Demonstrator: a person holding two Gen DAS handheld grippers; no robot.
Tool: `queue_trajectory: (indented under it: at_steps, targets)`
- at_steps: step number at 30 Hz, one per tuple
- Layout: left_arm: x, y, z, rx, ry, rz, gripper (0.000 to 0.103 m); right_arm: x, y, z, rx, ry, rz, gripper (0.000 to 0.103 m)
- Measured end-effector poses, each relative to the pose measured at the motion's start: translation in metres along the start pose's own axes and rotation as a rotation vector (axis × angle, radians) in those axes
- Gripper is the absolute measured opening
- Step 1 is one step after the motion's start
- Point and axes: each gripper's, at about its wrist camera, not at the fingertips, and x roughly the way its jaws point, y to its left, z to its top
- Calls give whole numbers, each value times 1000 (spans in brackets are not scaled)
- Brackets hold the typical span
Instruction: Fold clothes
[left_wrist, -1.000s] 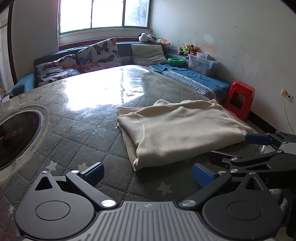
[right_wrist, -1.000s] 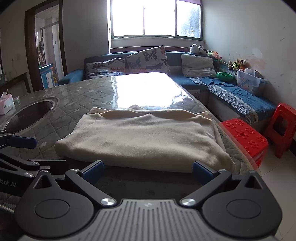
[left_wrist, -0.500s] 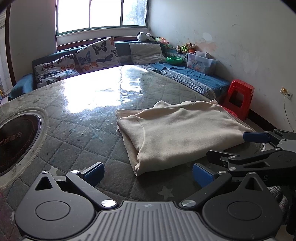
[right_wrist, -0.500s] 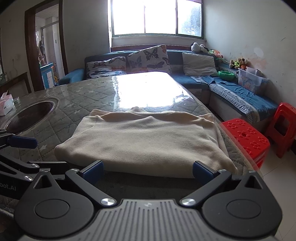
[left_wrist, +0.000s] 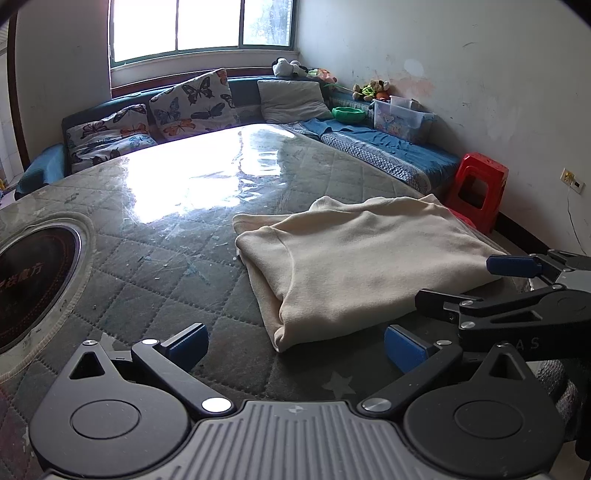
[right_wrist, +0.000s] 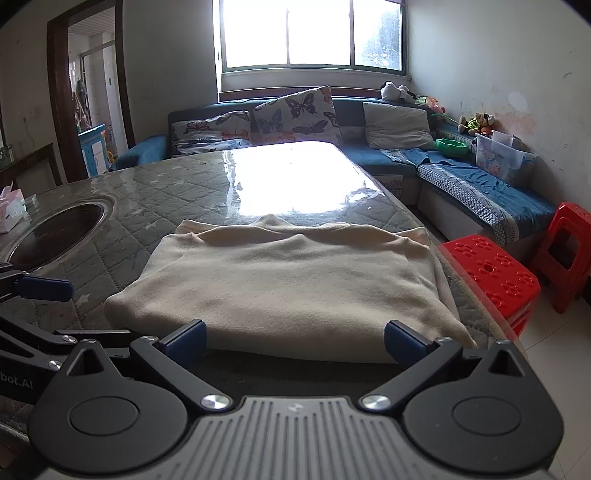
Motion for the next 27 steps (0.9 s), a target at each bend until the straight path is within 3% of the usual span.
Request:
queue_trajectory:
  at_steps: [27]
  targets:
    - [11, 4, 6, 18, 30, -21, 103, 10, -4, 7, 13, 14, -18, 103]
